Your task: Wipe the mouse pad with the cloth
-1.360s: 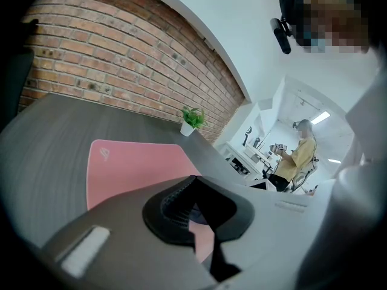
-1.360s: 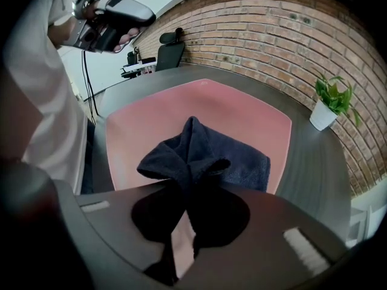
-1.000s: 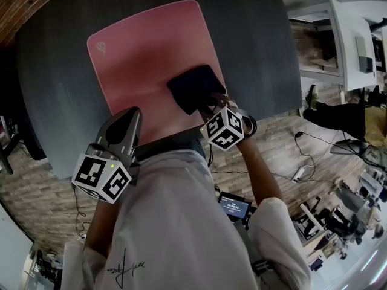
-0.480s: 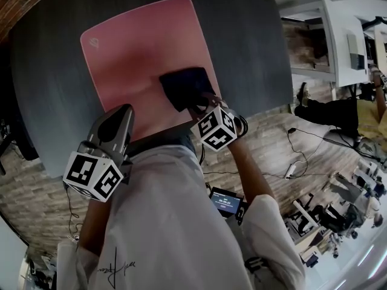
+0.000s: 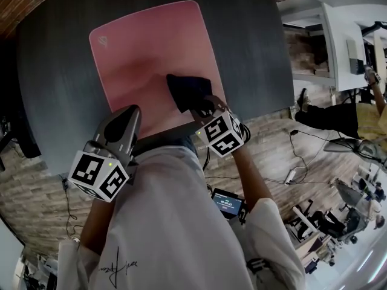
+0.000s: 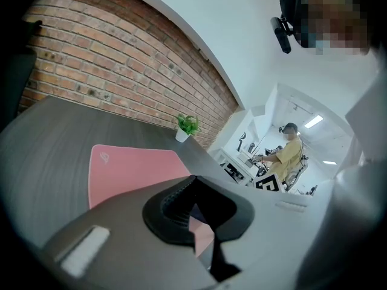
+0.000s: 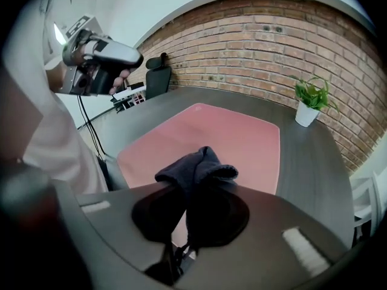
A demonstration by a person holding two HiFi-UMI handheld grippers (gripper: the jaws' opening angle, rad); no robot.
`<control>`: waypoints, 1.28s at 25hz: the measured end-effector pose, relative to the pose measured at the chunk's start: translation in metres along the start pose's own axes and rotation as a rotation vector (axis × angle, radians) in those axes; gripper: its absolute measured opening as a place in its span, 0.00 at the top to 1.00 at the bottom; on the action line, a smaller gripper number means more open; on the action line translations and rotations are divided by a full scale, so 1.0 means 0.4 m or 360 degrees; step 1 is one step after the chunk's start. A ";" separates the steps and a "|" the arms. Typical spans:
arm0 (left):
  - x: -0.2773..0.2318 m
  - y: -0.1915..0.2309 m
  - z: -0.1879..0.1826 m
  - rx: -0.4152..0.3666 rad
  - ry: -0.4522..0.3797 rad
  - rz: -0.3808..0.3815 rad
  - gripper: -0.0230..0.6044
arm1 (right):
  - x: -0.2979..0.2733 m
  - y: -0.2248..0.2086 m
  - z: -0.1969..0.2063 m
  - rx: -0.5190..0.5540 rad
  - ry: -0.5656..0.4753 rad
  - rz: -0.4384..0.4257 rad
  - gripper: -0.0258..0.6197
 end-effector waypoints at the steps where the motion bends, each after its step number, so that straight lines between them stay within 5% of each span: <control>1: 0.006 0.000 0.001 -0.0001 -0.0005 0.0001 0.94 | 0.005 0.005 -0.004 -0.0023 -0.0019 -0.0006 0.91; 25: 0.201 0.051 0.037 0.0067 -0.0242 -0.0021 0.94 | 0.144 0.213 -0.143 -0.0530 -0.0573 -0.0370 0.91; 32: 0.245 0.064 0.025 0.0061 -0.0314 -0.0060 0.94 | 0.197 0.264 -0.189 -0.0475 -0.0710 -0.0365 0.92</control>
Point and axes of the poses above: the fingertips, and each gripper's own axes: x backward along the fingers, y to its left, z out of its underside, the point moved 9 cm from there along x, backward along the fingers, and after that the axes turned 15 degrees about -x, right-handed, at the moved point
